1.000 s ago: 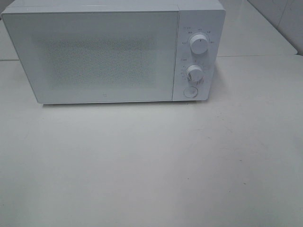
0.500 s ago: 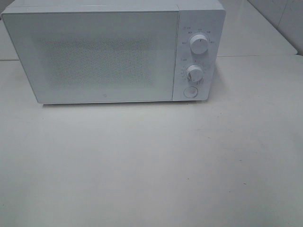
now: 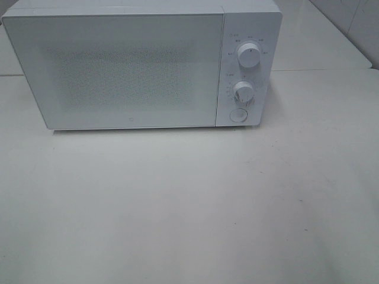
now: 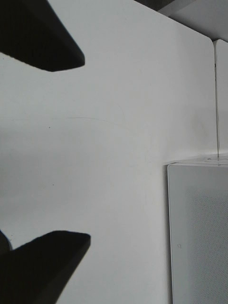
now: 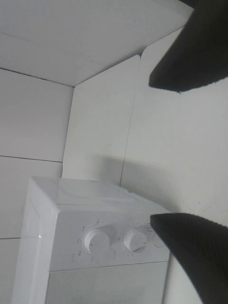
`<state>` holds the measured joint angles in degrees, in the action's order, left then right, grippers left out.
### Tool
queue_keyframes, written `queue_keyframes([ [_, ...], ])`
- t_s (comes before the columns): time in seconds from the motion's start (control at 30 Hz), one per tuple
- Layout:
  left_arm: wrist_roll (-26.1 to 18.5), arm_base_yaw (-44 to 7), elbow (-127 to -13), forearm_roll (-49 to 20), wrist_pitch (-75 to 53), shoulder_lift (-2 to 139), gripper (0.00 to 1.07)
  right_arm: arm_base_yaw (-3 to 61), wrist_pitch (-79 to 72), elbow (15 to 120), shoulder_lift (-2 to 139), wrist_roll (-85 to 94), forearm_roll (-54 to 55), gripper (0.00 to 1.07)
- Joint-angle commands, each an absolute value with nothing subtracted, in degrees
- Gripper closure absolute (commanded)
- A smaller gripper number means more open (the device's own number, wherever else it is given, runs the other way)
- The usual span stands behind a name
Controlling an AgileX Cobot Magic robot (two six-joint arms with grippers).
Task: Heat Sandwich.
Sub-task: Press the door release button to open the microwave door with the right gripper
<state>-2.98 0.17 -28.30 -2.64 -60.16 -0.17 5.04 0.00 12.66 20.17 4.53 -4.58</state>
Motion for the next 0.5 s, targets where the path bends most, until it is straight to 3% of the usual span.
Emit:
queue_keyframes([
  [0.03,-2.9,0.2,-28.1,-2.9,-59.5,-1.3,0.23,6.8,-4.5,12.6,24.8,4.6,-7.2,0.41],
  [0.5,-2.9,0.2,-28.1,-2.9,-59.5,-1.3,0.23,7.6,-25.8,12.6,48.1,2.8,-7.7,0.47],
])
